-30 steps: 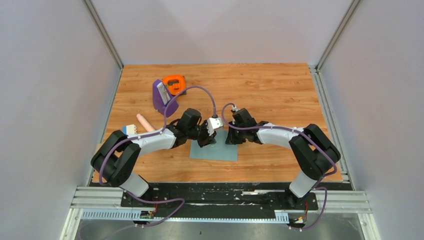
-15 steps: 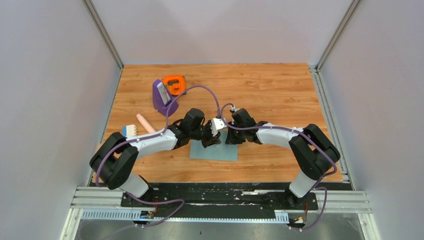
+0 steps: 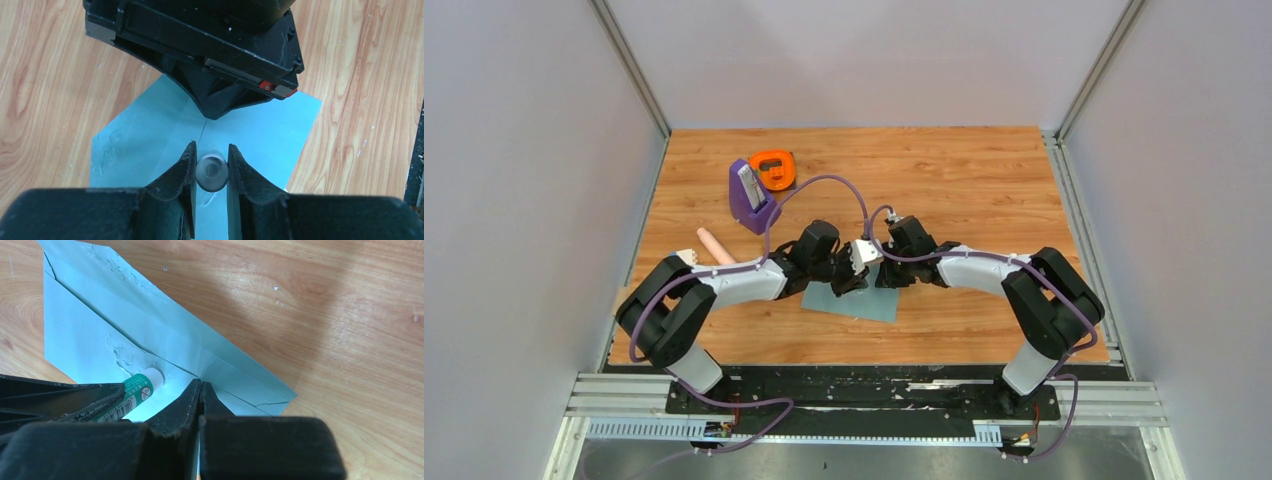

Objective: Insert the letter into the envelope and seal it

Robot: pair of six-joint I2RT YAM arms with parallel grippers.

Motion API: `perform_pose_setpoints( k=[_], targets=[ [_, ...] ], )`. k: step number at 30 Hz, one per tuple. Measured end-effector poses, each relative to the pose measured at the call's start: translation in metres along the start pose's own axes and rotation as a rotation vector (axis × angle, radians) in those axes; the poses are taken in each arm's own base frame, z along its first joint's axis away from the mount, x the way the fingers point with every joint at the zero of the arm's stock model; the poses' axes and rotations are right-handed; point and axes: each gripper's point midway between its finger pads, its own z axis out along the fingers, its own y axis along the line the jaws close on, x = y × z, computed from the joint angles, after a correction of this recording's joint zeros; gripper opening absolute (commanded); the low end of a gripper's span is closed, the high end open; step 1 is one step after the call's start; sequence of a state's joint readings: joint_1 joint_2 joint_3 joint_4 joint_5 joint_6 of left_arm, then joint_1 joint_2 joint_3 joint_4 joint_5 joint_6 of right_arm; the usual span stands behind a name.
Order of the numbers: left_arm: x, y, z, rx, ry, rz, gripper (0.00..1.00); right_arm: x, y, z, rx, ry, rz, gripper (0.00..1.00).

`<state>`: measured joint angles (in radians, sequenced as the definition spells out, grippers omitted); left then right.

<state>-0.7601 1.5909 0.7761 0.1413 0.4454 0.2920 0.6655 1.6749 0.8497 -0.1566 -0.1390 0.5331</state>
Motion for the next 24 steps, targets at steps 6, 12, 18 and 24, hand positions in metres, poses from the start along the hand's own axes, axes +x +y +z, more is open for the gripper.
perform_pose_setpoints(
  k=[6, 12, 18, 24],
  targets=[
    [0.007, 0.004, -0.012, -0.037, 0.031, -0.006, 0.0, 0.0, 0.0, 0.0, -0.002, -0.002, -0.014, 0.0],
    [0.016, 0.016, -0.022, -0.07, 0.059, -0.051, 0.0, -0.001, 0.0, 0.001, -0.007, -0.012, -0.023, 0.0],
    [0.017, 0.02, -0.024, -0.09, 0.067, -0.052, 0.0, -0.002, -0.001, 0.0, -0.005, -0.026, -0.029, 0.0],
    [0.015, 0.014, -0.024, -0.059, 0.062, -0.055, 0.0, -0.002, -0.001, 0.0, -0.003, -0.028, -0.035, 0.0]
  ],
)
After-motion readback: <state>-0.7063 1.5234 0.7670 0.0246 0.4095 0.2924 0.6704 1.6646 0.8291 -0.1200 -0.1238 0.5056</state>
